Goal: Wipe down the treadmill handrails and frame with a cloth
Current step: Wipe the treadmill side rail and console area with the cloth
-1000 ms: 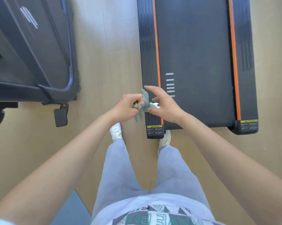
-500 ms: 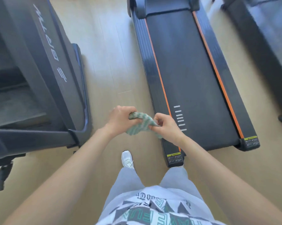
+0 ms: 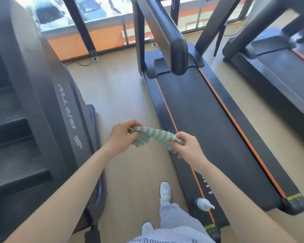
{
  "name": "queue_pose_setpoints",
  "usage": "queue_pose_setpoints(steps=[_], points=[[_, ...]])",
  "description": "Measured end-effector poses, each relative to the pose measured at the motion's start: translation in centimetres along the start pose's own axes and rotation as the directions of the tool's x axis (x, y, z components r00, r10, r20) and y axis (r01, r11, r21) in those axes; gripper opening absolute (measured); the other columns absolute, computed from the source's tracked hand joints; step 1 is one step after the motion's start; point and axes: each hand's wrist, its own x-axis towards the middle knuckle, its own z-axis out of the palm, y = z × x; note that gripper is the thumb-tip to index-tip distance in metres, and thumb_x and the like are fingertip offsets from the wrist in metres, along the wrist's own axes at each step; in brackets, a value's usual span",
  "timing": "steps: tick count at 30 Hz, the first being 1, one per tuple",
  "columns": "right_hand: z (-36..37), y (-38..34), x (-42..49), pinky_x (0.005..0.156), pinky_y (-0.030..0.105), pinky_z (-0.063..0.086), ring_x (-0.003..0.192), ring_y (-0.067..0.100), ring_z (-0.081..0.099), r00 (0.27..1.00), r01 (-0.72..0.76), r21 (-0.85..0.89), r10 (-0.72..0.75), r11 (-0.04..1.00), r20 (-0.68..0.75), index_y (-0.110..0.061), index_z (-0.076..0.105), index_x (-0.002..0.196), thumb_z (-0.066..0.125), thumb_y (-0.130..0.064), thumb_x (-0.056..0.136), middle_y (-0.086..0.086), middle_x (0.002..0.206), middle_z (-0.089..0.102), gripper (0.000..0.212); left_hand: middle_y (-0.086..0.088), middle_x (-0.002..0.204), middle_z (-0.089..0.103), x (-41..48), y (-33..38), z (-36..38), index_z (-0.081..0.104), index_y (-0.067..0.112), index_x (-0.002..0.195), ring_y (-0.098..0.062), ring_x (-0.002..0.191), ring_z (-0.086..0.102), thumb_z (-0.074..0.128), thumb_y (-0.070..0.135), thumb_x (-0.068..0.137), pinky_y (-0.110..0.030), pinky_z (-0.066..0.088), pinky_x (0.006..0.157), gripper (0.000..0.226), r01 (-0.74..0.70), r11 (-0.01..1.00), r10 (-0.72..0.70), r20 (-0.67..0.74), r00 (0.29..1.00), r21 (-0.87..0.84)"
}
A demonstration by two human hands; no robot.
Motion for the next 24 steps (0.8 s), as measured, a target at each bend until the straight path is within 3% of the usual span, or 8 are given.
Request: queue_pose_setpoints(steps=[2, 4, 8, 13, 16, 19, 22, 24], points=[[-0.7, -2.3, 2.9, 0.057, 0.039, 0.046, 0.059, 0.02, 0.063, 0.999, 0.052, 0.045, -0.051, 0.998, -0.019, -0.007, 0.061, 0.086, 0.065, -0.01, 0.094, 0.01, 0.075, 0.068, 0.009, -0.016, 0.09, 0.07, 2.7, 1.9, -1.4, 0.072, 0.015, 0.094, -0.012, 0.072, 0.069, 0.073, 0.005, 0.091, -0.026, 0.061, 0.063, 0.011, -0.051, 0.998, 0.05, -0.027, 0.998, -0.03], [-1.7, -4.8, 5.8, 0.056, 0.047, 0.05, 0.06, 0.026, 0.066, 0.991, 0.12, 0.068, -0.115, 0.99, -0.068, -0.005, 0.06, 0.087, 0.065, -0.009, 0.095, 0.02, 0.08, 0.069, 0.01, -0.019, 0.093, 0.07, 5.6, 4.0, -2.7, 0.072, 0.013, 0.097, -0.017, 0.075, 0.069, 0.073, 0.004, 0.091, -0.029, 0.061, 0.063, 0.011, -0.089, 0.994, 0.084, -0.079, 0.993, -0.068], [-3.8, -10.2, 10.5, 0.064, 0.055, 0.055, 0.063, 0.031, 0.062, 0.947, 0.294, 0.086, -0.277, 0.952, -0.165, -0.008, 0.06, 0.084, 0.065, -0.009, 0.094, 0.023, 0.078, 0.065, 0.012, -0.015, 0.093, 0.072, 11.1, 8.6, -4.3, 0.07, 0.018, 0.096, -0.024, 0.081, 0.069, 0.075, 0.005, 0.089, -0.051, 0.061, 0.078, 0.015, -0.209, 0.972, 0.186, -0.189, 0.964, -0.104], [-6.9, -15.4, 16.3, 0.07, 0.06, 0.055, 0.076, 0.048, 0.061, 0.884, 0.39, 0.056, -0.357, 0.919, -0.301, -0.013, 0.062, 0.089, 0.066, -0.011, 0.093, 0.024, 0.085, 0.064, 0.006, -0.005, 0.091, 0.072, 18.6, 13.9, -5.0, 0.067, 0.033, 0.09, -0.027, 0.087, 0.069, 0.077, 0.015, 0.088, -0.054, 0.059, 0.08, 0.02, -0.316, 0.943, 0.274, -0.296, 0.915, -0.103], [-8.5, -17.7, 20.0, 0.077, 0.054, 0.057, 0.08, 0.033, 0.066, 0.83, 0.407, 0.013, -0.364, 0.914, -0.422, -0.02, 0.062, 0.095, 0.068, -0.011, 0.092, 0.013, 0.09, 0.069, 0.011, 0.003, 0.09, 0.071, 23.8, 15.9, -4.8, 0.067, 0.036, 0.091, -0.023, 0.087, 0.068, 0.077, 0.022, 0.088, -0.05, 0.059, 0.08, 0.018, -0.382, 0.922, 0.344, -0.329, 0.88, -0.059], [-9.2, -18.5, 23.1, 0.086, 0.04, 0.058, 0.092, 0.012, 0.07, 0.812, 0.392, 0.011, -0.34, 0.92, -0.475, -0.03, 0.058, 0.111, 0.071, -0.012, 0.09, -0.001, 0.107, 0.068, 0.031, 0.008, 0.099, 0.067, 28.9, 16.7, -3.6, 0.068, 0.026, 0.108, -0.013, 0.089, 0.063, 0.075, 0.019, 0.088, -0.041, 0.058, 0.081, 0.023, -0.458, 0.888, 0.438, -0.367, 0.821, 0.036], [-8.0, -17.8, 24.4, 0.092, 0.013, 0.049, 0.115, 0.003, 0.061, 0.85, 0.352, -0.026, -0.331, 0.936, -0.411, -0.027, 0.041, 0.146, 0.068, -0.016, 0.094, -0.008, 0.136, 0.052, 0.059, -0.005, 0.137, 0.049, 32.4, 15.9, -1.9, 0.06, 0.017, 0.131, -0.02, 0.126, 0.05, 0.074, 0.014, 0.085, -0.033, 0.052, 0.103, 0.048, -0.566, 0.806, 0.591, -0.299, 0.749, 0.176], [-6.9, -17.0, 24.5, 0.1, 0.011, 0.042, 0.129, 0.002, 0.049, 0.823, 0.375, -0.108, -0.384, 0.921, -0.419, -0.027, 0.036, 0.153, 0.062, -0.019, 0.099, -0.006, 0.151, 0.04, 0.061, -0.011, 0.147, 0.046, 33.8, 14.5, -1.5, 0.064, 0.017, 0.132, -0.03, 0.136, 0.041, 0.067, 0.016, 0.089, -0.042, 0.04, 0.114, 0.043, -0.678, 0.639, 0.761, -0.17, 0.626, 0.363]])
